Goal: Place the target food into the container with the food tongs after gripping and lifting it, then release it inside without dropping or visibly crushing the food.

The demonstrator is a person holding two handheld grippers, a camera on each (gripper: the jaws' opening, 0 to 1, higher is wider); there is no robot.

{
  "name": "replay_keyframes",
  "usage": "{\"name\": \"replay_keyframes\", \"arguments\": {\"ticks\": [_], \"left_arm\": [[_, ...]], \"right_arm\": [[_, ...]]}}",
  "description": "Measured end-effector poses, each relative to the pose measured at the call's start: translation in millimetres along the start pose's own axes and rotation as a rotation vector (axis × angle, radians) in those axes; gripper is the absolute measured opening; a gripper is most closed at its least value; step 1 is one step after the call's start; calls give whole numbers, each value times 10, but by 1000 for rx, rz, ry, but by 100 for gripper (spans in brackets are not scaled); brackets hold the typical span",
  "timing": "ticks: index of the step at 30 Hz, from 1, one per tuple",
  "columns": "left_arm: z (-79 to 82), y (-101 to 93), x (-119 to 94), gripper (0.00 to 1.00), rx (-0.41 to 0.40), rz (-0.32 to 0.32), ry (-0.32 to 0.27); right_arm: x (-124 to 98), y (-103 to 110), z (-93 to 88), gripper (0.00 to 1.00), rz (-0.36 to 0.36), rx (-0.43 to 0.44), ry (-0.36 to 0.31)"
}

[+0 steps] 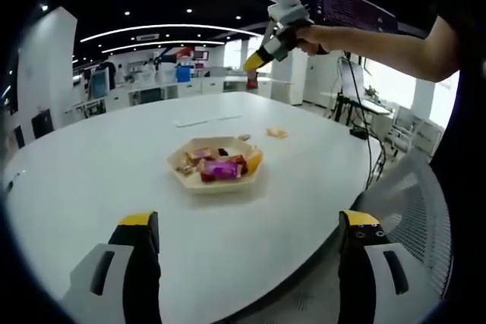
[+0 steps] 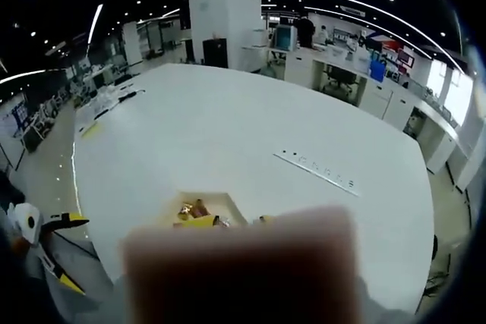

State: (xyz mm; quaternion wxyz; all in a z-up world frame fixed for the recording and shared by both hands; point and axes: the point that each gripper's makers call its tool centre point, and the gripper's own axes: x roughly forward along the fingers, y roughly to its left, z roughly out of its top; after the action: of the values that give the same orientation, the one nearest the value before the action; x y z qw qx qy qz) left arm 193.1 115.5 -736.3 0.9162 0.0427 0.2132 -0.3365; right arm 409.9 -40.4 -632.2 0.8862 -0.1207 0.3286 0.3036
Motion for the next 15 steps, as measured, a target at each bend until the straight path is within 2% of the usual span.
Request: {"name": "replay_keyframes", "arguments": {"ticks": [9,11,13,15], "left_arm": [[2,6,4,95,6,5,0],[4,8,4,95,6,6,-1],[2,10,4,95,7,8,0],[-1,12,4,94,10,9,2]], "right_arm": [[65,250,216,20,47,-39,-27],[67,293,261,23,59,-47,-39],[67,373,330,26,103,3,-70],[64,347,350,26,90,-13,-81]]}}
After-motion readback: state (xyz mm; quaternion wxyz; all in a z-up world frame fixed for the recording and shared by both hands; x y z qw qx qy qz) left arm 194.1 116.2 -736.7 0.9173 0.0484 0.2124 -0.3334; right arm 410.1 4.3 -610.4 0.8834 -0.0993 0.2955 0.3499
